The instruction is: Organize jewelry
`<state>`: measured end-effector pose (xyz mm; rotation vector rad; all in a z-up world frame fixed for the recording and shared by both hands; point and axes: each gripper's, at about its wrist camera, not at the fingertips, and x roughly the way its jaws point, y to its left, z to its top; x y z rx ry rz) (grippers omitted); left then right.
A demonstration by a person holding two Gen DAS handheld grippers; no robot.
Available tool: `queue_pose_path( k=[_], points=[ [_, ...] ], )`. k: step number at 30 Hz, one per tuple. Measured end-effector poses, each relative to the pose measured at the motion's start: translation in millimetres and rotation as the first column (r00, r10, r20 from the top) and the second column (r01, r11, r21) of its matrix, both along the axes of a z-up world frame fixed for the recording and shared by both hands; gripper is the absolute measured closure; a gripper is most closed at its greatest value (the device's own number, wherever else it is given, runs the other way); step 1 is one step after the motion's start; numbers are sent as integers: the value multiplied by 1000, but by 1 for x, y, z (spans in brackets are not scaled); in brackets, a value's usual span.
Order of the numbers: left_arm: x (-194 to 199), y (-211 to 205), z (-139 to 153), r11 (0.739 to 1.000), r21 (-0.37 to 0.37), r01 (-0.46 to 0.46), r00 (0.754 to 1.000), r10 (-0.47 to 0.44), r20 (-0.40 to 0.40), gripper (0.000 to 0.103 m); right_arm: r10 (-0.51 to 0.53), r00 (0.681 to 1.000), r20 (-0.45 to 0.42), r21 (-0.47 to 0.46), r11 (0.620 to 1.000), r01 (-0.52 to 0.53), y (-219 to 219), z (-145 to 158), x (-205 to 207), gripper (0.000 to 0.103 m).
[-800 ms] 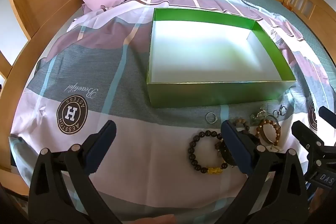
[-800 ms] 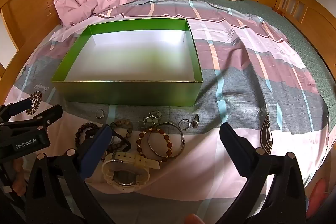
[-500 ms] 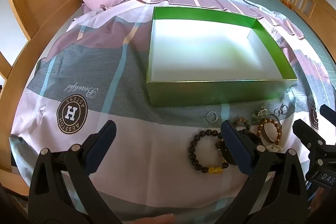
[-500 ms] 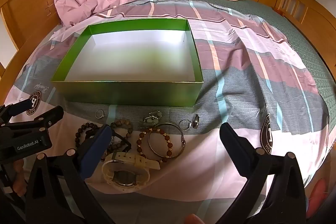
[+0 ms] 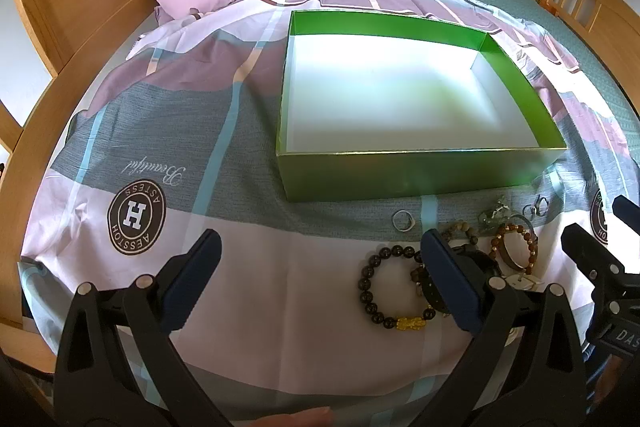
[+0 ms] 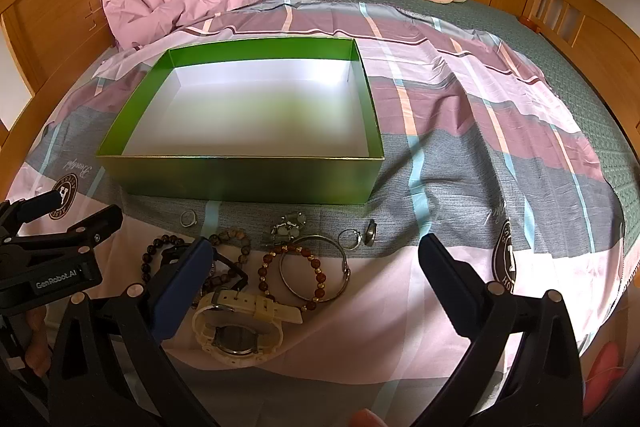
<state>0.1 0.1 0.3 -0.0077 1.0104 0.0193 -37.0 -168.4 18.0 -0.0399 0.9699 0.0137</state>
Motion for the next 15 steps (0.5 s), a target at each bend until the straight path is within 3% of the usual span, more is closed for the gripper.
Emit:
queue_pose_path(
  k=[15],
  points=[
    [0, -1, 0, 1000, 2, 1, 1000, -1, -3, 4, 1, 1000, 3, -7, 1000, -1, 1, 1, -2, 2]
  ],
)
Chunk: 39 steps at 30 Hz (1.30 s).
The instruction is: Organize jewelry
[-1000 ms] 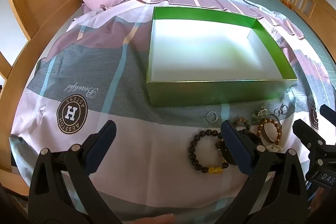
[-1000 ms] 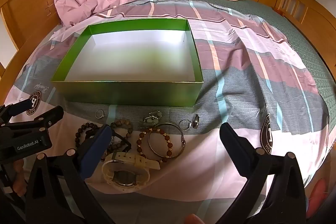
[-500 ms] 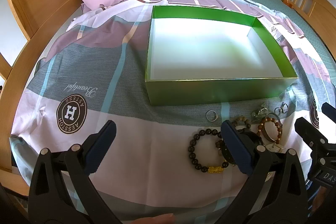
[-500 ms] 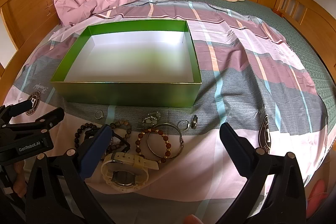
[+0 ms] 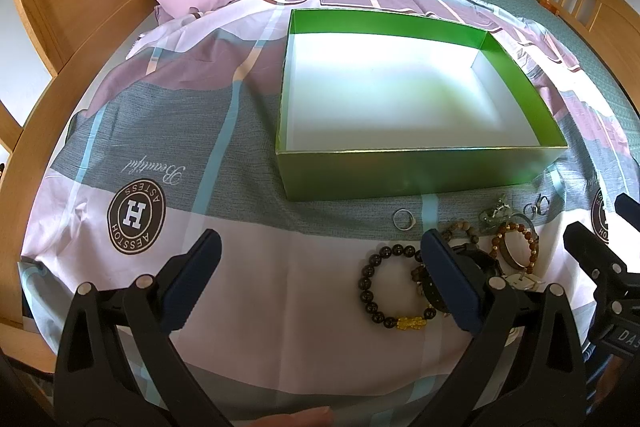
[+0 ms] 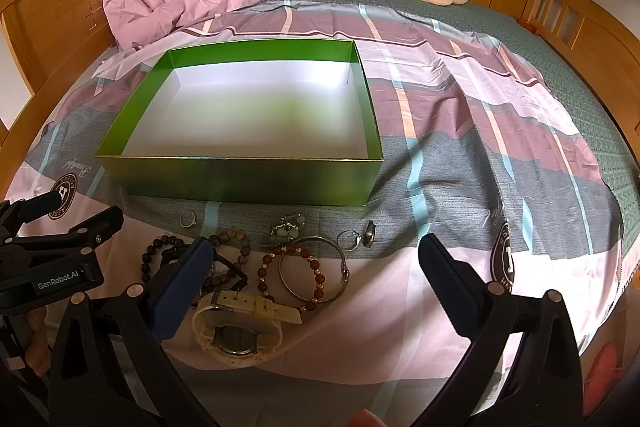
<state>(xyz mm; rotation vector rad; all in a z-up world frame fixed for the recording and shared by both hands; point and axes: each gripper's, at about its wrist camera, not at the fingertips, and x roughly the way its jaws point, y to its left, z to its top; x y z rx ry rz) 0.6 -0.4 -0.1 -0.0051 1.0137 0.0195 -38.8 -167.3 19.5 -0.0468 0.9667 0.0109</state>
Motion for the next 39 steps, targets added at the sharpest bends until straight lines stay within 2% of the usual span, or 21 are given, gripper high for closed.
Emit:
queue_pose_path(
  k=[22, 27, 39],
  points=[
    [0, 0, 0, 1000, 4, 0, 1000, 0, -4, 4, 1, 1000, -3, 0, 1000, -1, 0, -3, 0, 2],
    [-1, 1, -12, 1000, 4, -1, 1000, 1, -4, 4, 1, 1000, -4, 0, 1000, -1, 0, -3, 0, 2],
    [-5, 1, -11, 1000, 10, 1, 1000, -1, -10, 4, 1, 1000, -5, 0, 1000, -1, 0, -4, 0, 2]
  ],
)
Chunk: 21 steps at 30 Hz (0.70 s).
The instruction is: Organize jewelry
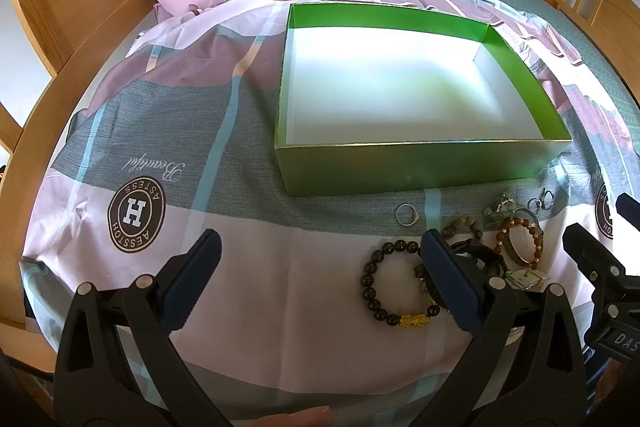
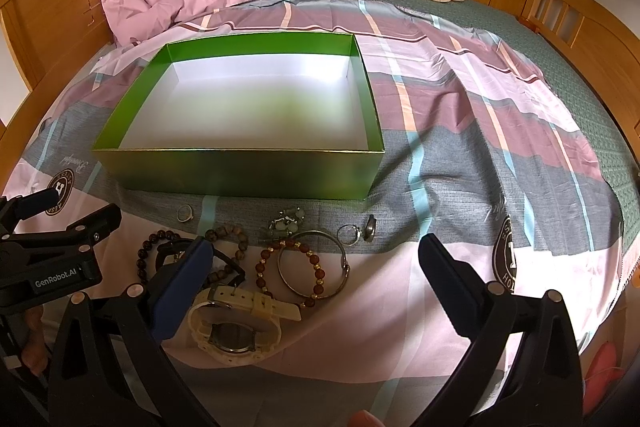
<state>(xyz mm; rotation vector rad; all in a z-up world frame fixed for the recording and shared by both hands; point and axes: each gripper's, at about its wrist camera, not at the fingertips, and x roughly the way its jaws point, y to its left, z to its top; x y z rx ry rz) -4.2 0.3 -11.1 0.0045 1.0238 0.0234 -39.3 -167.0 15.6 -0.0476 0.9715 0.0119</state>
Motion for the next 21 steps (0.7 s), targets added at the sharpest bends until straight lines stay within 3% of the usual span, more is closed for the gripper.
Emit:
queue_pose_path(
  k=[21],
  points=[
    [6, 1, -6, 1000, 20, -1, 999, 2, -42, 4, -2, 1000, -19, -6, 1000, 2, -6, -12, -1, 2]
  ],
)
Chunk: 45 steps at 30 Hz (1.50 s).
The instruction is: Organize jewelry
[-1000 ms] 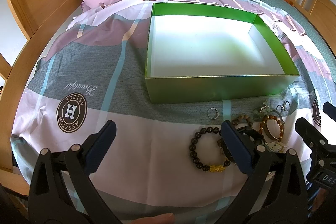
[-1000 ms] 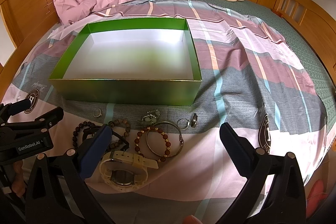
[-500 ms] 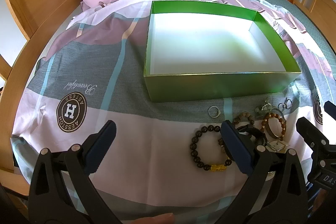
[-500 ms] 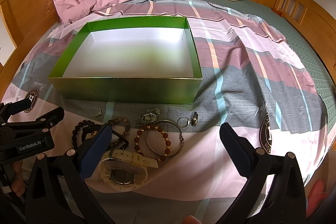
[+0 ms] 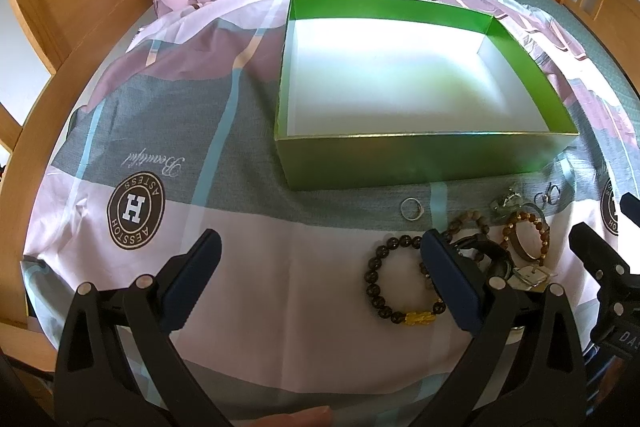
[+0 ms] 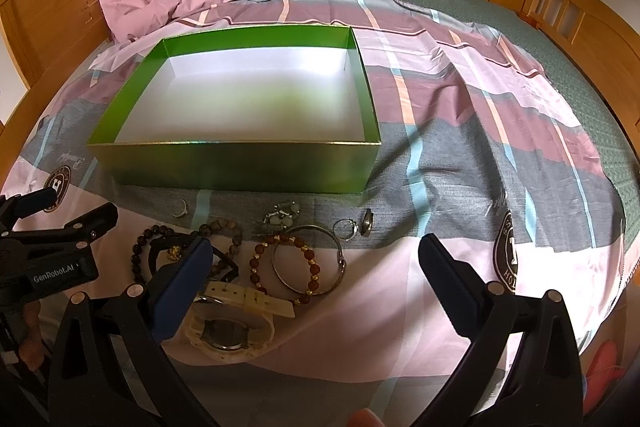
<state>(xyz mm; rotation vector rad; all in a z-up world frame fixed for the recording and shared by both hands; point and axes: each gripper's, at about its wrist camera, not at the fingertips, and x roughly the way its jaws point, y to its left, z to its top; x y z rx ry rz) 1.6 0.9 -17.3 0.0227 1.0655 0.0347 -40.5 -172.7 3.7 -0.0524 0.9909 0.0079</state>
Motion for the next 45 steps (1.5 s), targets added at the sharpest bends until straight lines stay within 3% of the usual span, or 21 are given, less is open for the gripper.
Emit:
queue_pose_path(
  k=[3, 6, 8, 11, 14, 19, 27, 30, 32, 37, 41, 45],
  points=[
    [2, 1, -5, 1000, 3, 9, 1000, -9, -29, 4, 24, 999, -35, -4, 1000, -24, -2, -6, -1, 3],
    [3, 0, -9, 1000, 10, 23, 999, -22, -45, 4, 36, 996, -81, 21, 999, -35, -6, -17, -5, 13],
    [2, -3, -11, 999, 12, 44, 998, -43, -51, 4, 57, 993, -105, 36, 998, -53, -6, -22, -9, 34],
    [1, -10, -14, 997, 2, 83, 995, -83, -56, 5, 104, 988, -117, 30, 994, -101, 0, -24, -15, 53],
    [1, -15, -18, 995, -16, 102, 993, -102, -63, 11, 165, 977, -136, 50, 986, -159, 11, -28, -18, 56],
    [7, -19, -32, 995, -48, 91, 990, -95, -100, 35, 187, 969, -159, 60, 982, -179, 23, -38, -16, 56],
    [15, -28, -47, 994, -46, 101, 986, -106, -128, 37, 199, 963, -181, 38, 980, -195, 30, -49, -14, 56],
    [15, -34, -53, 992, -49, 113, 982, -119, -150, 49, 202, 961, -188, 29, 979, -200, 33, -51, -14, 62],
    [14, -36, -54, 992, -41, 116, 983, -121, -141, 51, 206, 959, -194, 35, 979, -203, 35, -52, -15, 73],
    [9, -36, -52, 992, -56, 112, 984, -119, -136, 88, 205, 961, -184, 29, 979, -203, 36, -51, -15, 90],
    [8, -30, -50, 992, -81, 99, 985, -109, -135, 91, 201, 966, -164, 48, 979, -196, 33, -45, -14, 97],
    [8, -24, -44, 991, -104, 81, 989, -93, -118, 93, 192, 968, -159, 44, 981, -188, 31, -42, -12, 98]
  ],
)
